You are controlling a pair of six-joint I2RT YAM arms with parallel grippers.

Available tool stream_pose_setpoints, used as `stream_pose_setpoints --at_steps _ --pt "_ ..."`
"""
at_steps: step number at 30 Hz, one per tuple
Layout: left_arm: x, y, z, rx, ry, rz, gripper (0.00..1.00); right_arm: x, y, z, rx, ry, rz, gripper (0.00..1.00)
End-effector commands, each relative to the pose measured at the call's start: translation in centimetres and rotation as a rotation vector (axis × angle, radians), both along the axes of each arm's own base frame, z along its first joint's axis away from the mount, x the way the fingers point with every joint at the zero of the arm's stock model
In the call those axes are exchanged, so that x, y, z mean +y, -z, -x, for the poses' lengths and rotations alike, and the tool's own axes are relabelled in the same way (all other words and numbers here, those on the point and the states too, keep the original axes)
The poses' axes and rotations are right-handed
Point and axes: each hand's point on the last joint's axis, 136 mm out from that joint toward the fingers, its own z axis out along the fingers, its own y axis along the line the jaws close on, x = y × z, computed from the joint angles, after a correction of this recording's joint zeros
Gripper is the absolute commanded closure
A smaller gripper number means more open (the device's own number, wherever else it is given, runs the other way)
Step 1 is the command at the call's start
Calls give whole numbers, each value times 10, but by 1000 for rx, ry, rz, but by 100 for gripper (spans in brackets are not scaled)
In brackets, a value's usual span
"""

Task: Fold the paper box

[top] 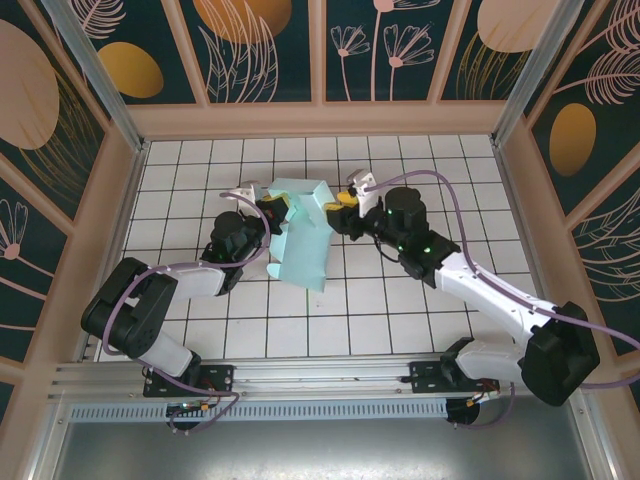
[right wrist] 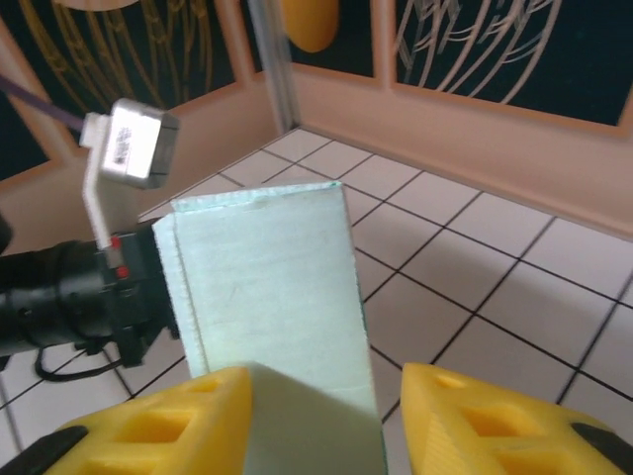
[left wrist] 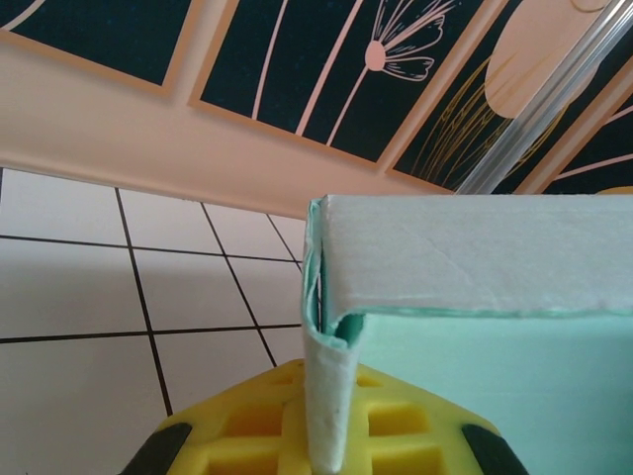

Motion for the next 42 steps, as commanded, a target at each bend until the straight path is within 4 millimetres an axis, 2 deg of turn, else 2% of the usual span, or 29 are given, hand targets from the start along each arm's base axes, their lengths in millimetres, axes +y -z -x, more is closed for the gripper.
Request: stream_pose_setpoints --at_steps 1,6,11,14,19,25,38,42 --pt "-5 -20 -1 -54 15 22 100 -18 -22 -5 -71 86 -23 52" --pt "-5 -20 -2 -53 10 21 100 -24 -39 6 -111 70 -62 47" --pt "-8 -20 -3 -51 19 29 100 -15 -46 17 -126 2 -74 46" --pt "-9 -20 -4 -51 25 31 100 -6 -38 16 -119 -3 -30 48" --pt "-9 -19 -5 -45 23 28 100 9 -22 13 -100 -15 28 59" --pt "-9 -18 -4 -45 26 24 100 17 -5 -3 -76 52 99 68" --pt "-8 -23 -3 -54 24 19 100 21 21 -30 -166 290 361 67" --pt "-8 -25 -4 -56 22 16 100 20 23 -36 -205 366 429 73"
